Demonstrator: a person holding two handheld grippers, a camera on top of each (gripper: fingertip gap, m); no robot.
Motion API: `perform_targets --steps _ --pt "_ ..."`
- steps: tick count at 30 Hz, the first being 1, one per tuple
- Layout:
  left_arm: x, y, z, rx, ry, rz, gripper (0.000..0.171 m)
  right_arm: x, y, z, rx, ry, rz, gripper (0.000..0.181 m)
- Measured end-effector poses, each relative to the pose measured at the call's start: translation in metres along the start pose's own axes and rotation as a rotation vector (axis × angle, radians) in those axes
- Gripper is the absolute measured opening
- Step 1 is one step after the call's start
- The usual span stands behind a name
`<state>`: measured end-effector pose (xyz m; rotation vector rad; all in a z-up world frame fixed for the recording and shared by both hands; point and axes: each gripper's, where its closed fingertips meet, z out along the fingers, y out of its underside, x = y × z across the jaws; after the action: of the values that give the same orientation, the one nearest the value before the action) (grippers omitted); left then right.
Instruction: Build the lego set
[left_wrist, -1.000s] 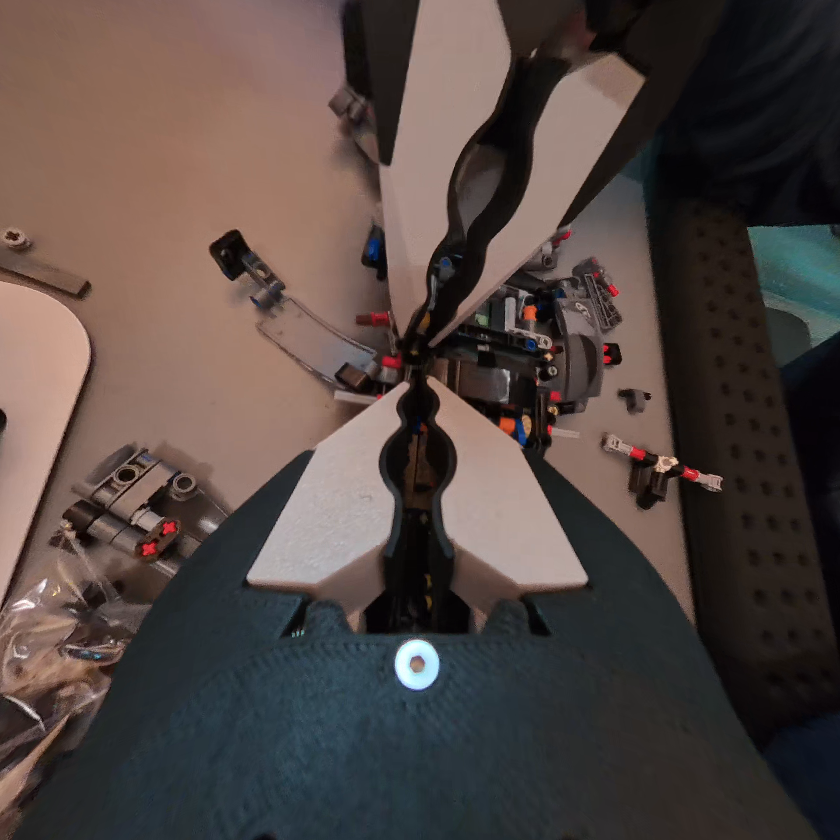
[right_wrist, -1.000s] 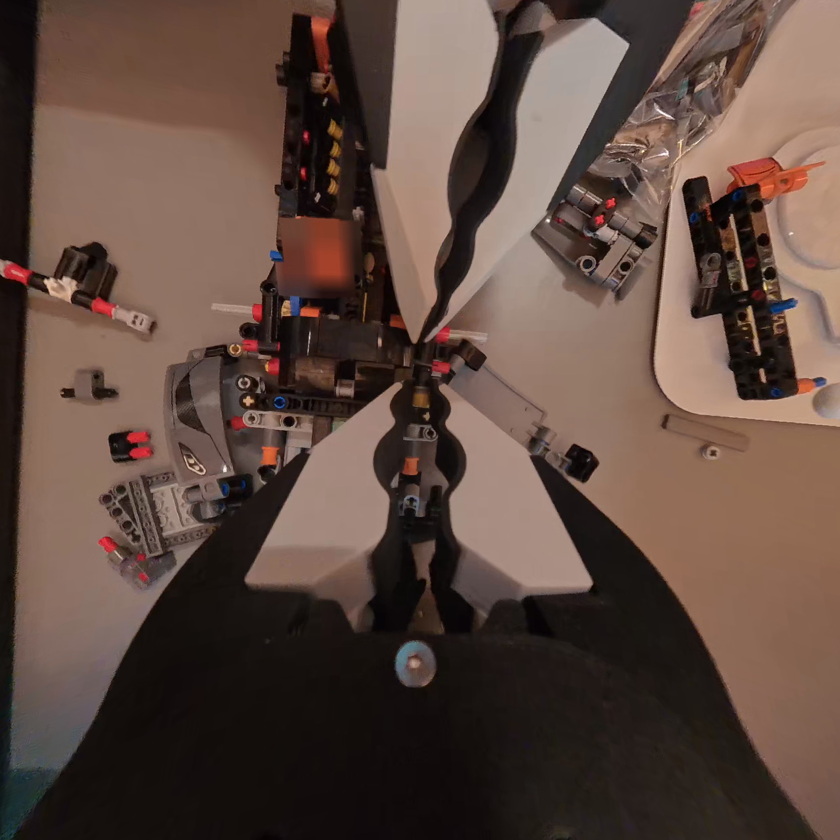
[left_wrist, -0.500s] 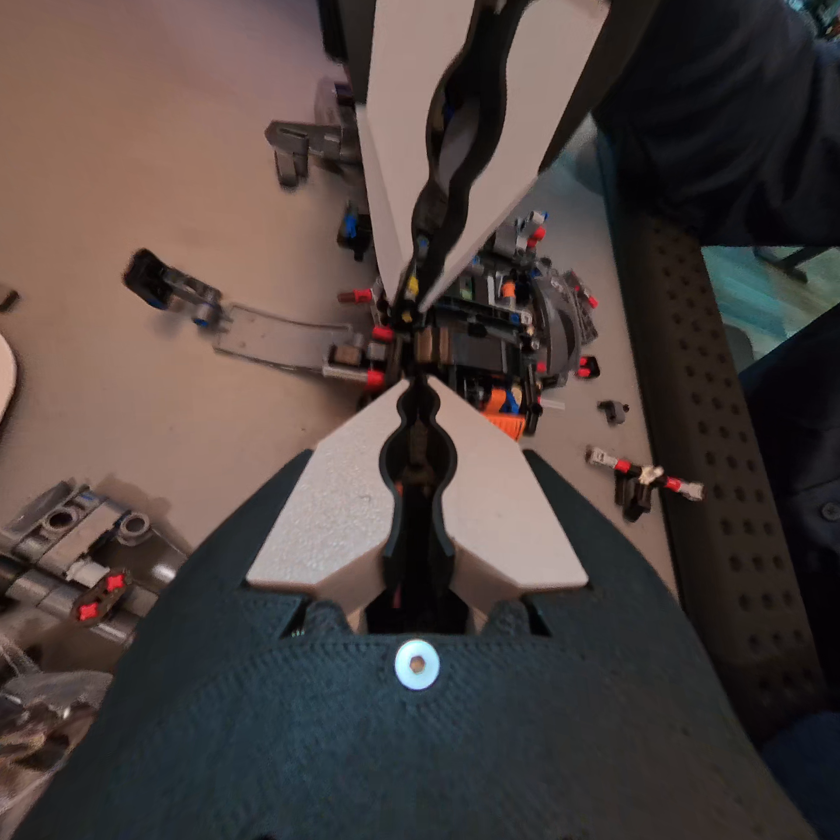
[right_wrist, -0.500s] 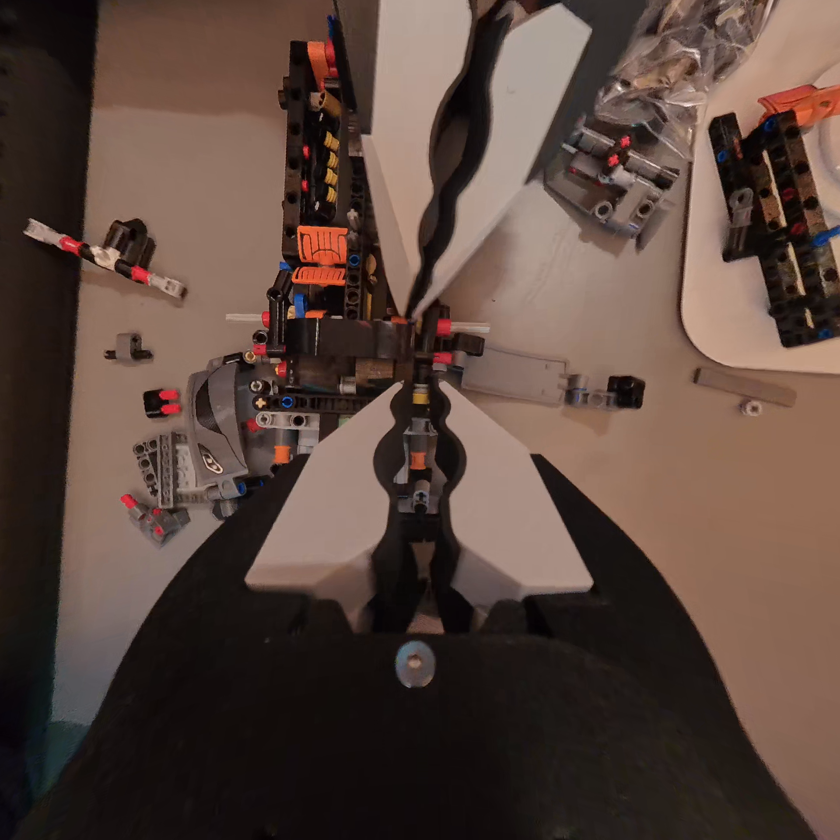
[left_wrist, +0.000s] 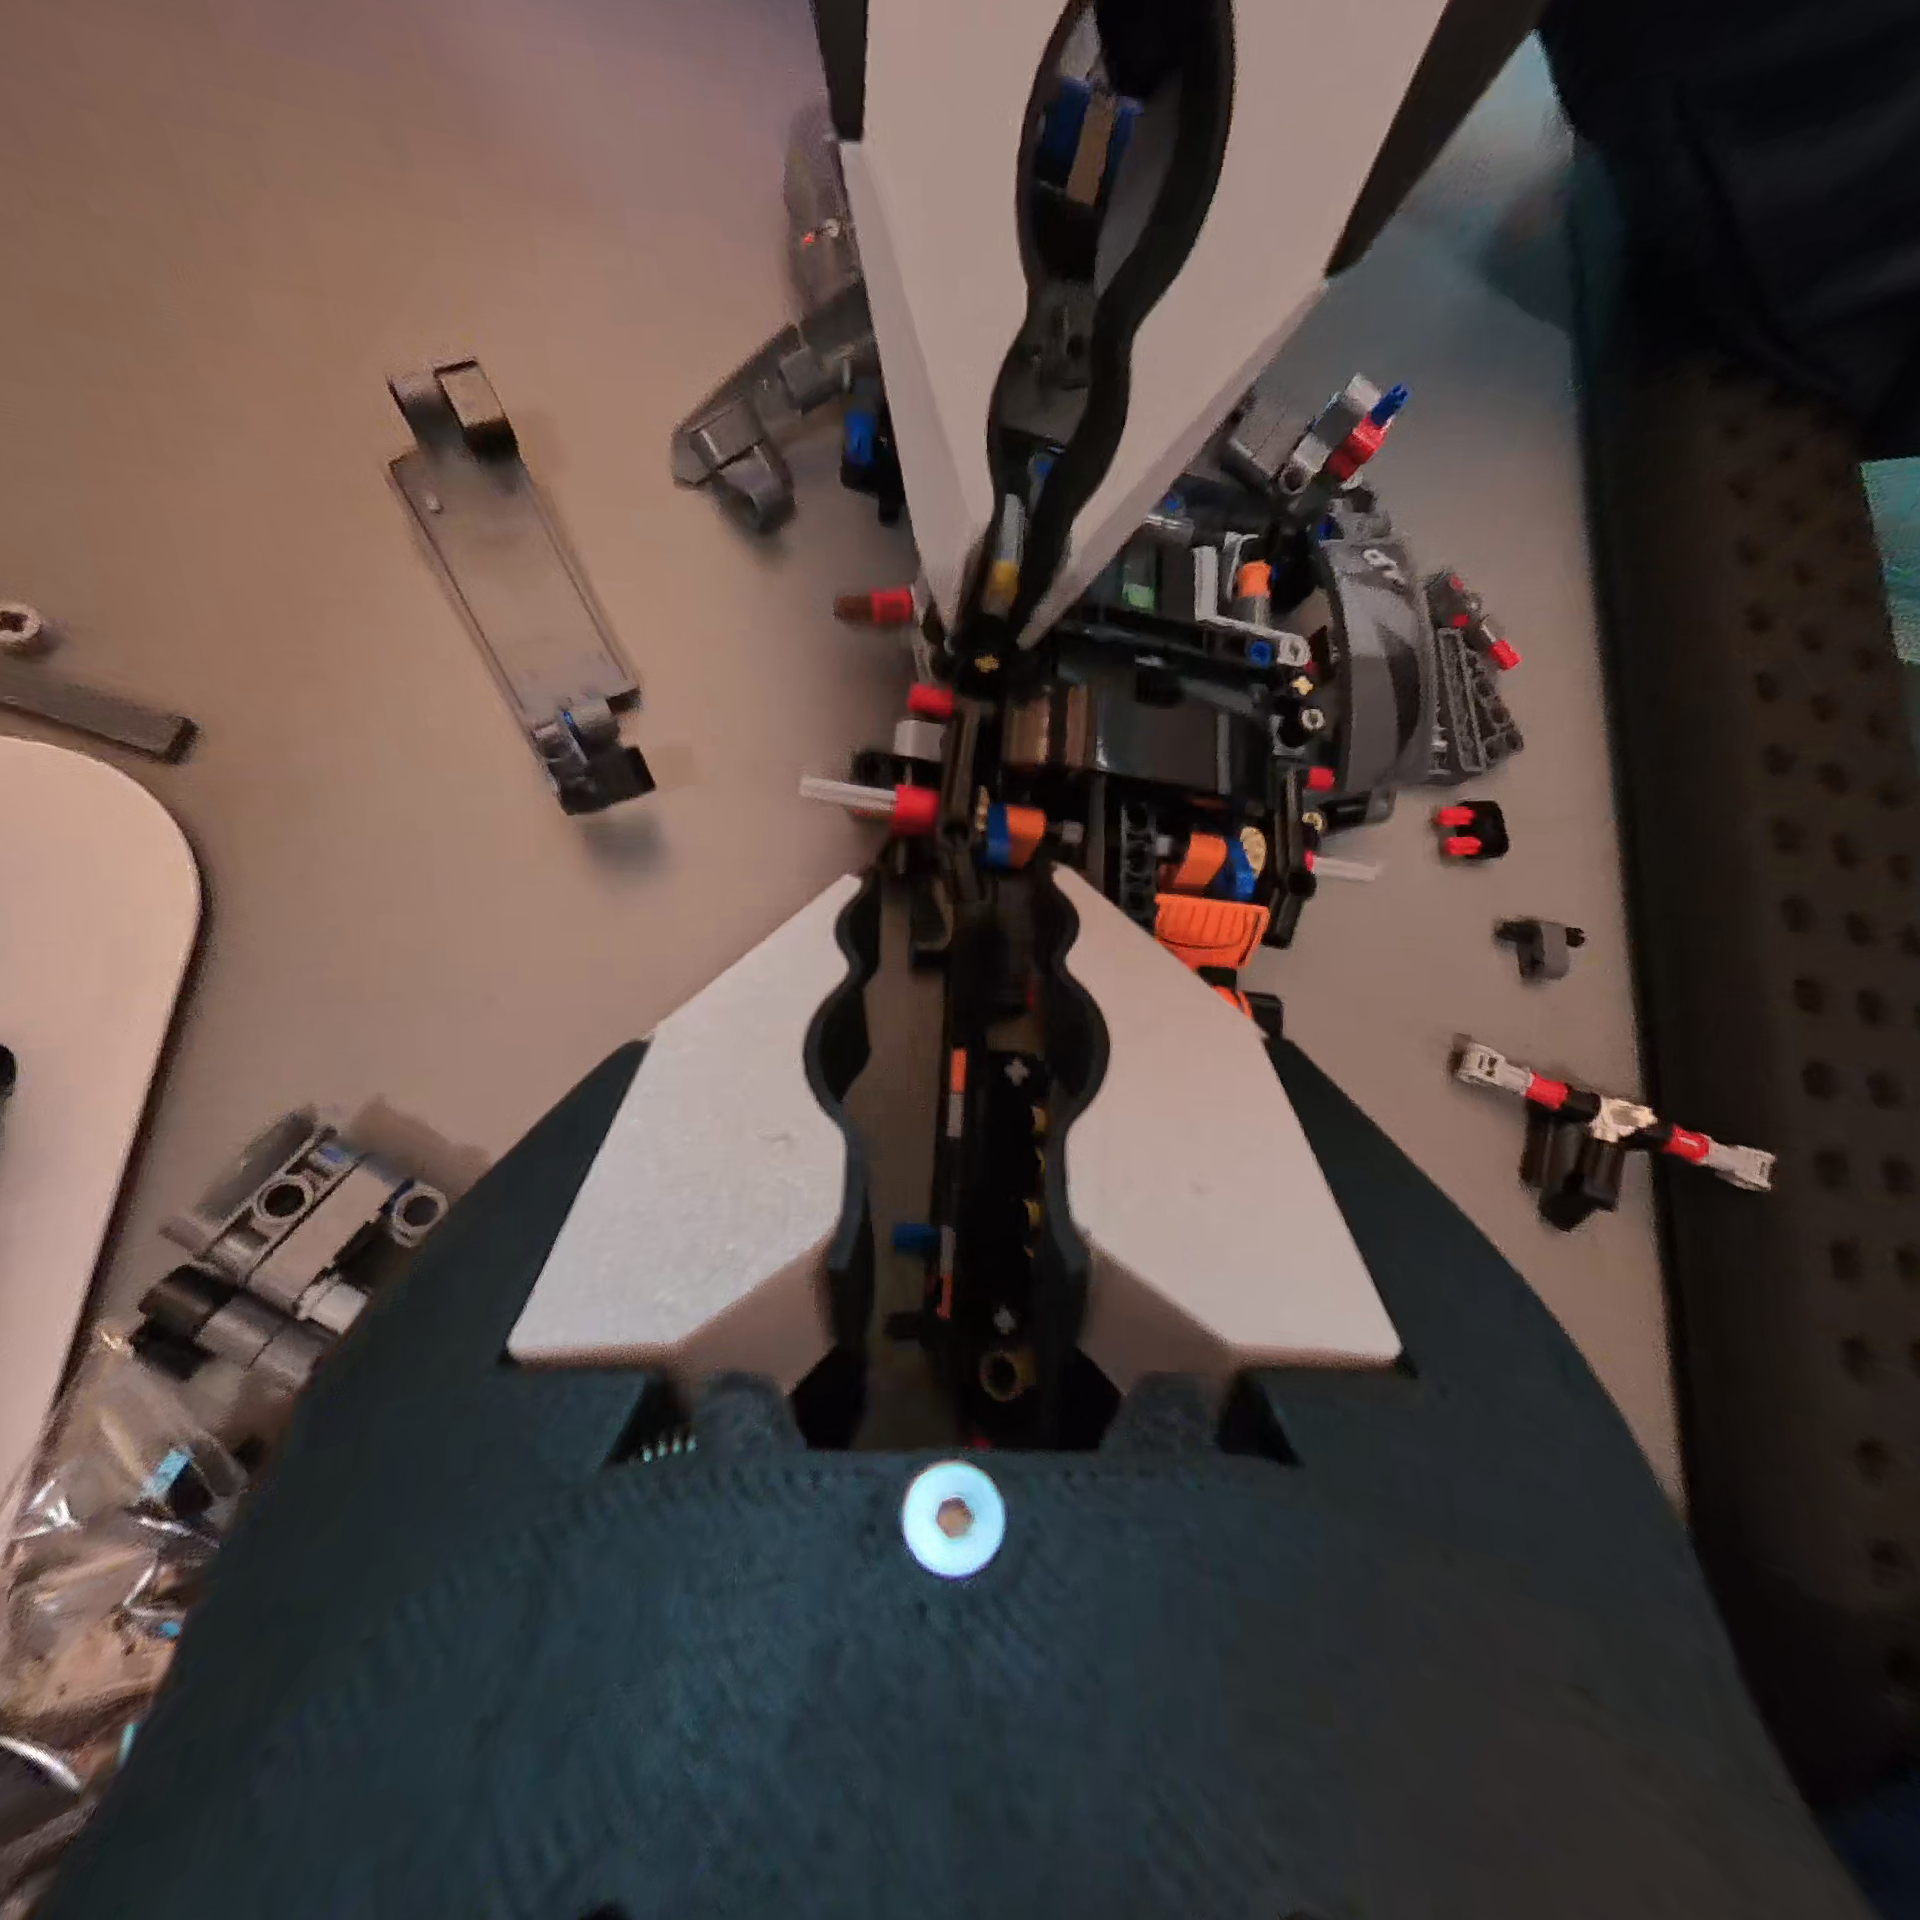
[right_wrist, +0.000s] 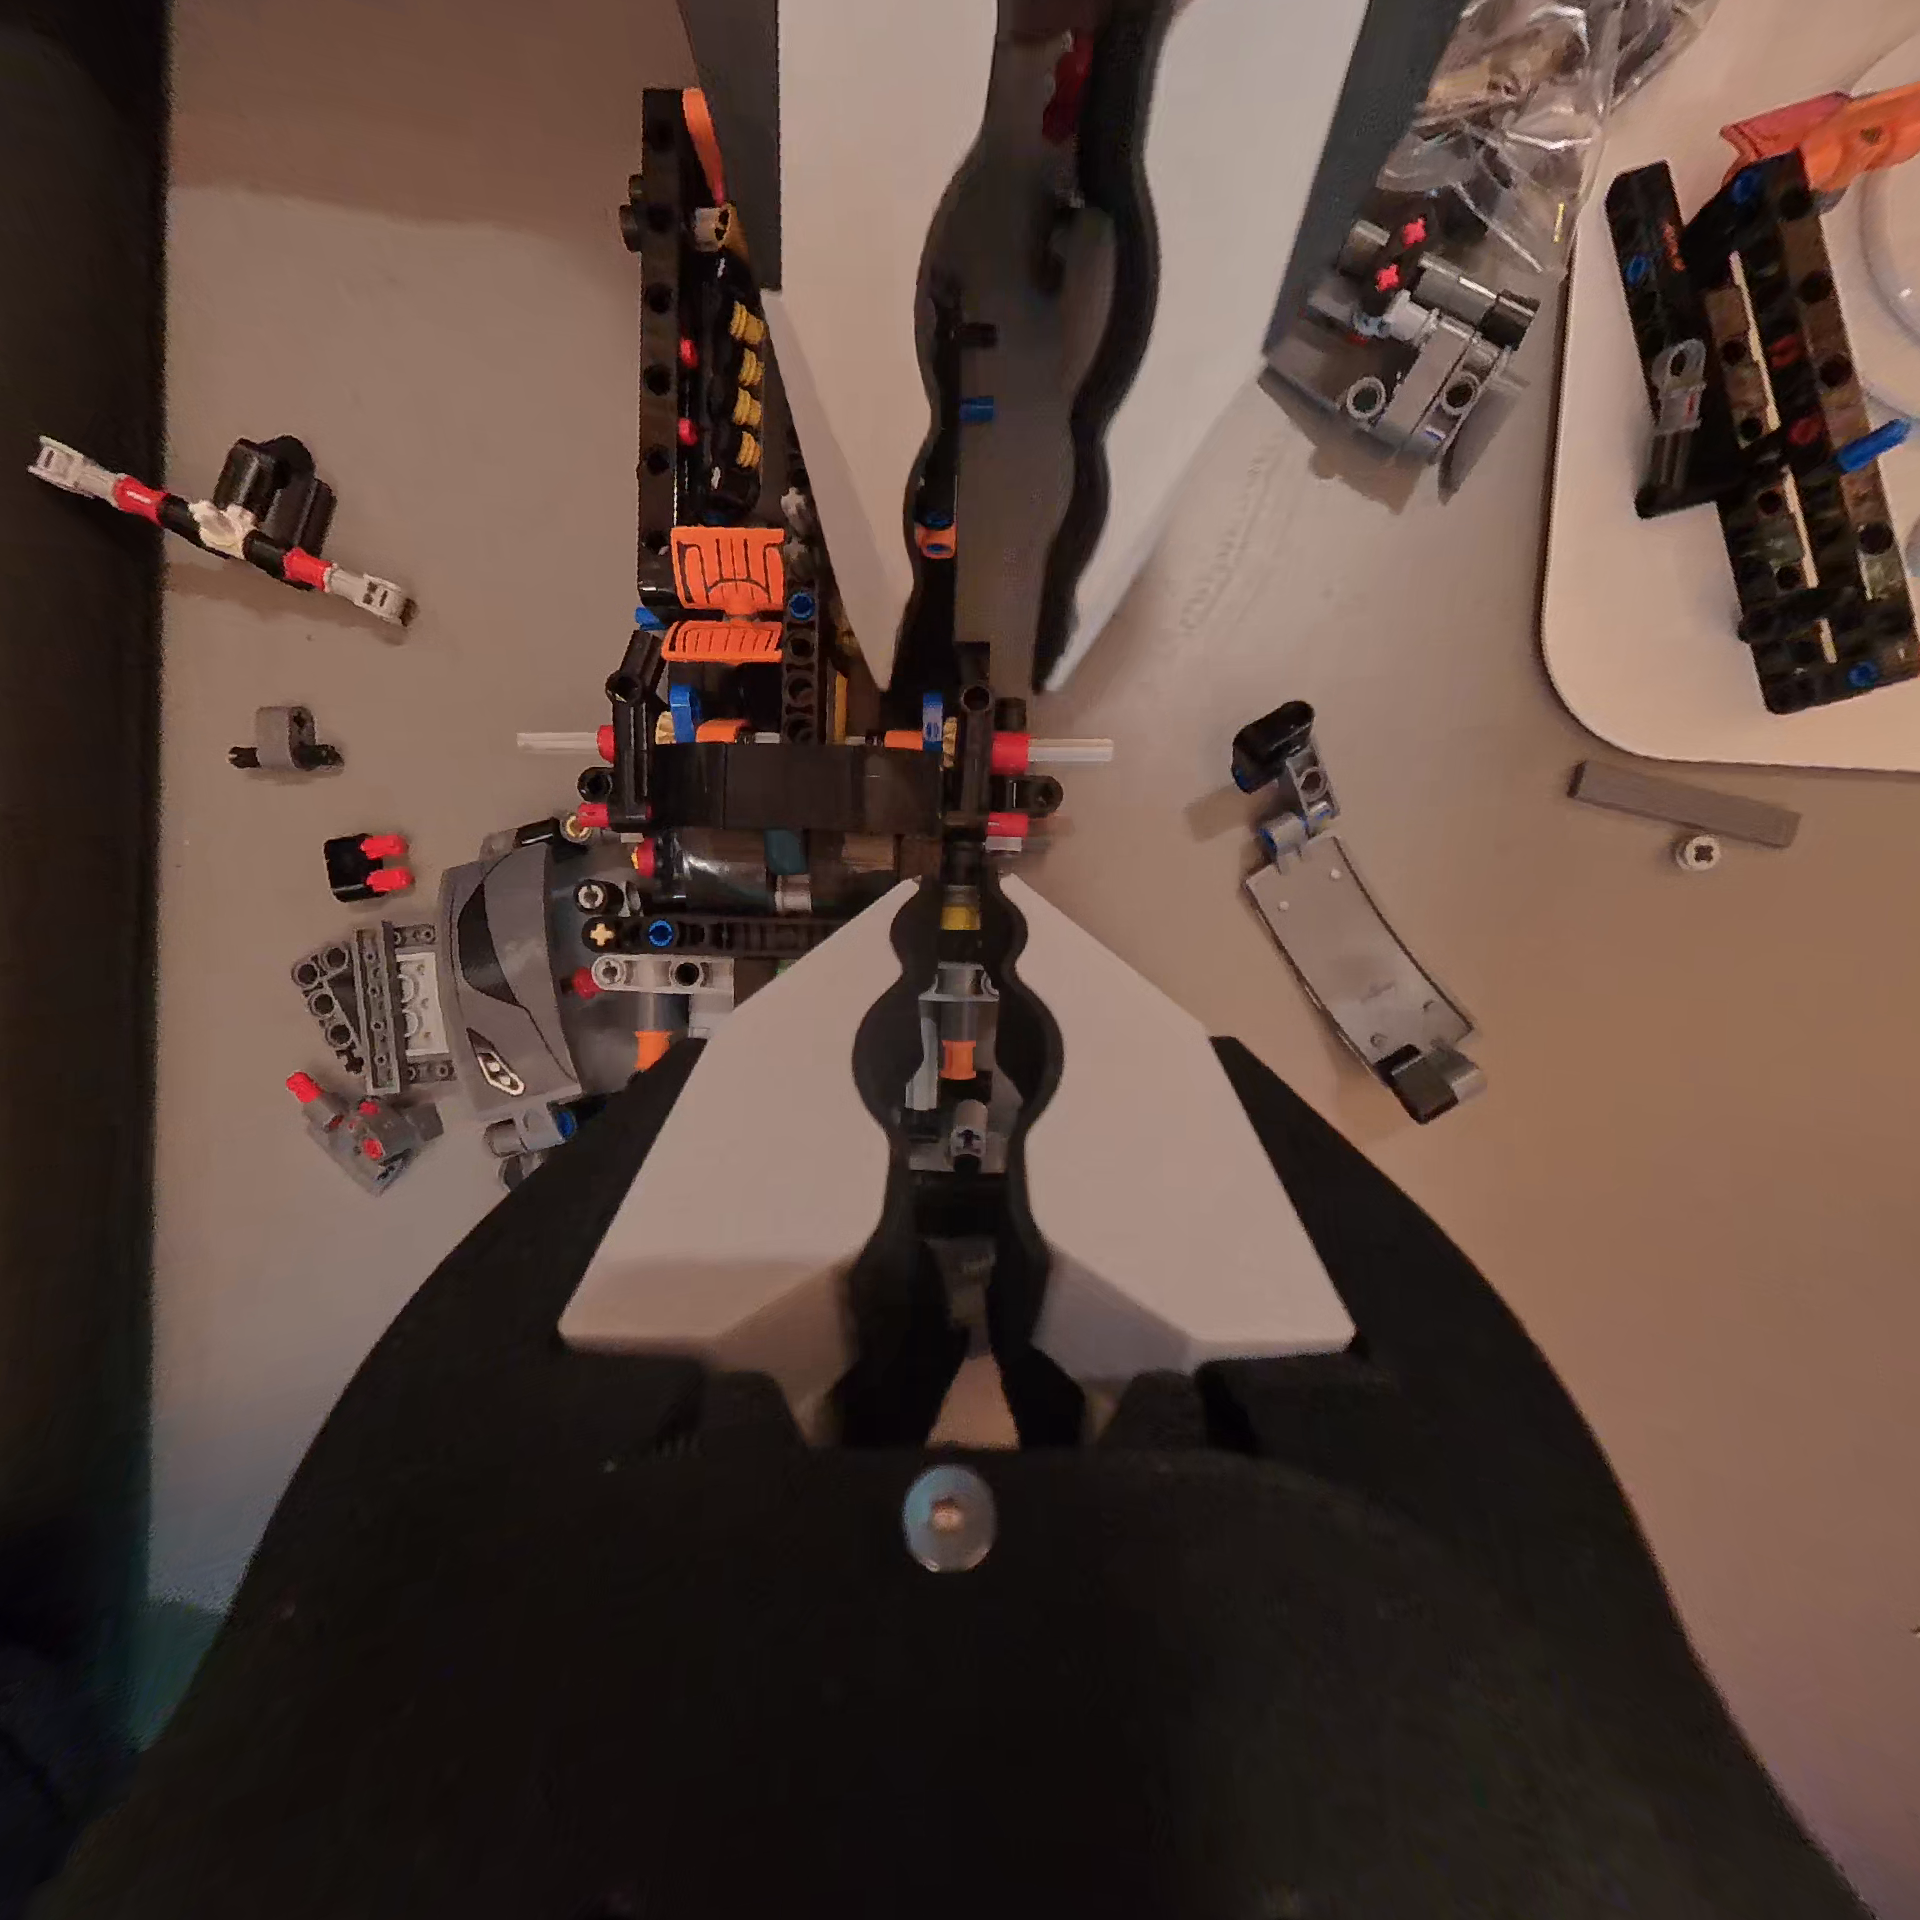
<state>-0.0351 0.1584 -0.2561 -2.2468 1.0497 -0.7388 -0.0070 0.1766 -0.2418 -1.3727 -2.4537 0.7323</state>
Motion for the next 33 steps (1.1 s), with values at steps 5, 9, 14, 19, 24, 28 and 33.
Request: perform_targets --steps 5,9,14,19,24,28,33 --pt "0.000 0.010 0.010 -0.084 -0.036 0.049 0.025 -0.002 -0.003 0.003 -0.027 0.015 -0.036 0.006" --pt "-0.006 0.010 0.006 -0.055 -0.053 0.060 0.019 -0.002 -0.004 0.005 -0.006 0.007 -0.020 0.006" --pt "-0.006 0.009 0.005 -0.037 -0.039 0.034 0.020 -0.001 -0.003 0.004 0.000 0.003 -0.010 0.007" --pt "-0.008 0.002 -0.004 -0.165 -0.245 0.265 0.002 0.000 0.000 0.003 -0.021 0.010 0.002 0.006" --pt "-0.008 0.001 -0.005 -0.196 -0.276 0.273 0.003 0.000 -0.001 0.004 -0.025 0.015 -0.011 0.006" --pt "-0.005 -0.005 -0.005 -0.162 -0.259 0.252 0.005 0.000 -0.002 0.005 -0.020 0.015 -0.021 0.006" --pt "-0.006 -0.006 -0.004 -0.160 -0.271 0.290 0.004 -0.002 -0.003 0.006 -0.015 0.010 -0.026 0.006"
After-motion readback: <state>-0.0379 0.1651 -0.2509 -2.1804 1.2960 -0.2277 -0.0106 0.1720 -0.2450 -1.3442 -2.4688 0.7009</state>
